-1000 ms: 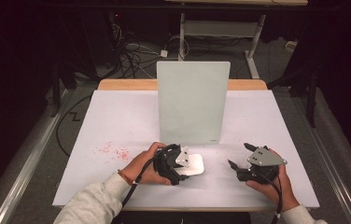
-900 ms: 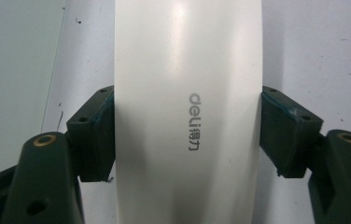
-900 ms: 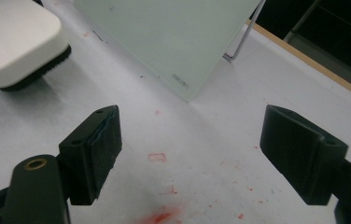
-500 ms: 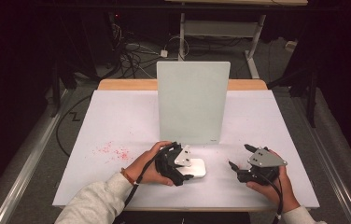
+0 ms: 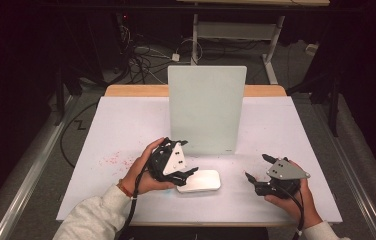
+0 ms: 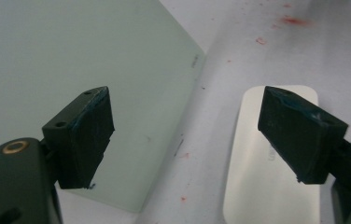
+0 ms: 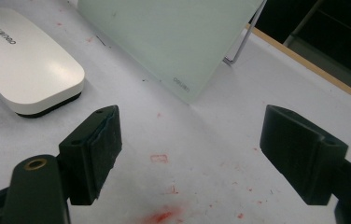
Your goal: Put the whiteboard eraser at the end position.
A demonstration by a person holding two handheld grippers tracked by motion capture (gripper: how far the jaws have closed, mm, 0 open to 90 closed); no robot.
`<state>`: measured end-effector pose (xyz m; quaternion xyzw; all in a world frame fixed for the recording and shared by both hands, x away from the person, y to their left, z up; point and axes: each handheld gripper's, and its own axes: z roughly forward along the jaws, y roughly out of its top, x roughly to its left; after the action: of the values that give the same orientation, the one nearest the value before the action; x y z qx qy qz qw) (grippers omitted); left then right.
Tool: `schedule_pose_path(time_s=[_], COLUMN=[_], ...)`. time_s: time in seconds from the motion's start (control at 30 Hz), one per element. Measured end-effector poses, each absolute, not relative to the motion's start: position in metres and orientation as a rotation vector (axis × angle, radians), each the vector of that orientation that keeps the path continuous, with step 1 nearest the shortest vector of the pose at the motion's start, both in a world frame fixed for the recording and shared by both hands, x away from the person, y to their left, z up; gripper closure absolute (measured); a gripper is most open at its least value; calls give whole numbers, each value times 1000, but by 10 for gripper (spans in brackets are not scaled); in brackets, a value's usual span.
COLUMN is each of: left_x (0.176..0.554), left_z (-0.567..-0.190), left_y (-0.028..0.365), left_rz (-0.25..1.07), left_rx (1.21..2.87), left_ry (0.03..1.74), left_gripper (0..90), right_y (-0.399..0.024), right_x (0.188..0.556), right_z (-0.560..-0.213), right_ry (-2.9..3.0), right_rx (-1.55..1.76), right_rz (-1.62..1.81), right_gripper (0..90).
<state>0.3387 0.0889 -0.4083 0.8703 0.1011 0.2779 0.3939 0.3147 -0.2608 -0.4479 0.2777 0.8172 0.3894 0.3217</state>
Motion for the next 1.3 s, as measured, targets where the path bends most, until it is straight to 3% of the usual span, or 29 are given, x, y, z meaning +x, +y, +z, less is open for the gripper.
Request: schedule_pose_path(time_s=[0.67, 1.3], left_x=[334, 312], left_z=[-416, -464], left_y=[151, 207], left_rz=[914, 908], left_rx=[2112, 2134], left_ry=[470, 729], left_gripper=[172, 167], right_y=[-257, -258], right_x=[309, 308], right_z=[-441, -441], right_ry=[2122, 2105], right_rx=[716, 724], right_rz=[1057, 1075], right_gripper=[205, 170])
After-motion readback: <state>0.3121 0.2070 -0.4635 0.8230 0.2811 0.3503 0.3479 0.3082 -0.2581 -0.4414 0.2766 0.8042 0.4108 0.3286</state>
